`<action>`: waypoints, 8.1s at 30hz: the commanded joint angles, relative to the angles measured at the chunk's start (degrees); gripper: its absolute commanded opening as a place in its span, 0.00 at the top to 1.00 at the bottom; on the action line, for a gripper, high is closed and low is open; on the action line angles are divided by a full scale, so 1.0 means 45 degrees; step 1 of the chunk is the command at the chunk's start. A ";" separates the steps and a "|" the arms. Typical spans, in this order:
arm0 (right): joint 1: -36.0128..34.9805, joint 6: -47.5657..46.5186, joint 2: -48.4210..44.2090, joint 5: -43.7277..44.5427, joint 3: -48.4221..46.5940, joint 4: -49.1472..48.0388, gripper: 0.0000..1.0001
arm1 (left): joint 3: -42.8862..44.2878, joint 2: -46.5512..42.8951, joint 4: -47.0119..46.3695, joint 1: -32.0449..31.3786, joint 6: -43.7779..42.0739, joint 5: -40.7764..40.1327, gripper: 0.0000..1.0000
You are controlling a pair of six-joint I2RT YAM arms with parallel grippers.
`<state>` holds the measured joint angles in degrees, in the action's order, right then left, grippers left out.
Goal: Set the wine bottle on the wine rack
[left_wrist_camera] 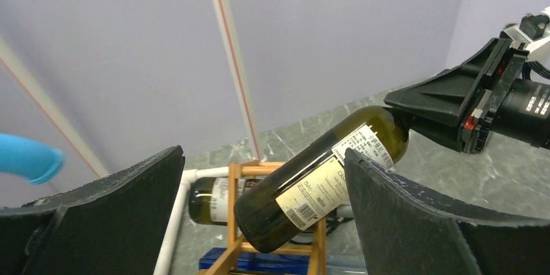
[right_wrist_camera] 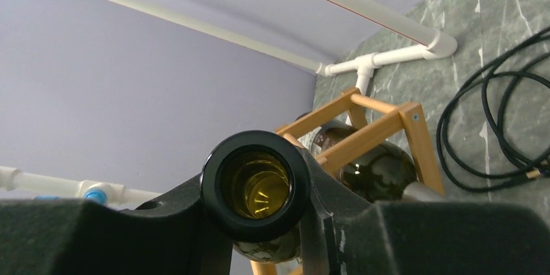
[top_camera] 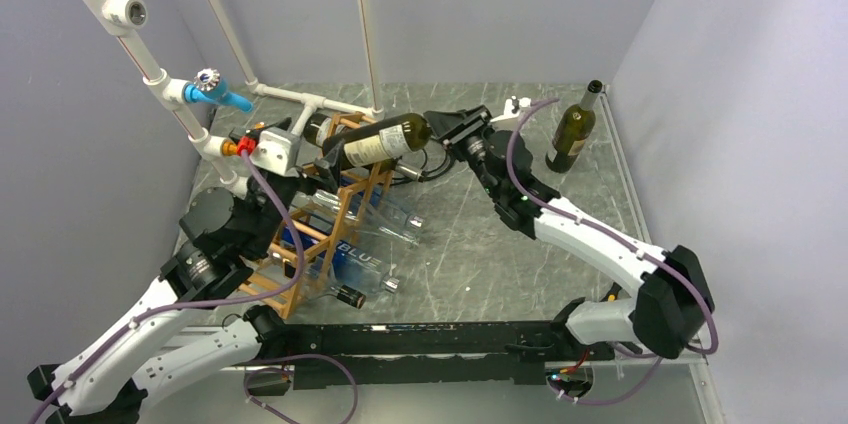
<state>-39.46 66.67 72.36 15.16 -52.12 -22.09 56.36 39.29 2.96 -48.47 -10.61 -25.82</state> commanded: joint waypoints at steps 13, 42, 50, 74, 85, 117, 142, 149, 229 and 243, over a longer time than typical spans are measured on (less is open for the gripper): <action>-0.1652 -0.1884 0.2269 0.2926 -0.3889 -0.5309 1.00 | -0.0516 -0.0938 -0.1811 0.0136 -0.1430 -0.1152 0.00; -0.4455 -0.3131 0.2799 0.4943 -0.0053 -0.7952 0.86 | -0.1020 -0.0928 -0.2436 0.0218 -0.1841 -0.1544 0.01; -0.4735 -0.1291 0.2233 0.5044 0.0857 -0.5692 0.75 | -0.0982 -0.0726 -0.2379 0.0205 -0.1784 -0.1479 0.00; -0.4824 0.0686 0.3113 0.3546 0.1996 -0.4931 0.45 | -0.0981 -0.0464 -0.2318 0.0205 -0.1724 -0.1498 0.00; -0.4807 0.0285 0.2030 0.3874 0.2896 -0.4357 0.48 | -0.0904 -0.0397 -0.2195 0.0205 -0.1608 -0.1376 0.01; -0.3115 0.0206 0.0896 0.0193 0.4657 -0.6748 1.00 | -0.0764 0.0166 -0.1946 0.0207 -0.1450 -0.1078 0.01; -0.2777 -0.5651 -0.3248 0.2003 0.2862 0.3130 0.07 | -0.0478 0.0215 -0.1542 0.0150 -0.1006 -0.0842 0.01; -0.2312 -1.0549 -0.3704 0.3575 0.0289 0.7532 0.01 | -0.0361 0.0081 -0.1317 0.0126 -0.0660 -0.0431 0.01; 0.8312 -1.1378 0.3038 0.0650 -0.7362 0.9197 1.00 | -0.1040 0.0549 -0.2312 0.0137 -0.1652 -0.0814 0.01; 0.7985 -0.5252 -0.4302 -0.1554 -0.1031 0.3277 1.00 | -0.0884 0.0459 -0.2088 0.0136 -0.1448 -0.0616 0.01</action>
<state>-3.81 31.99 59.00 10.52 -59.44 9.98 51.75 42.09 -5.26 -47.77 -17.30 -28.77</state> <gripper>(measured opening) 0.360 0.995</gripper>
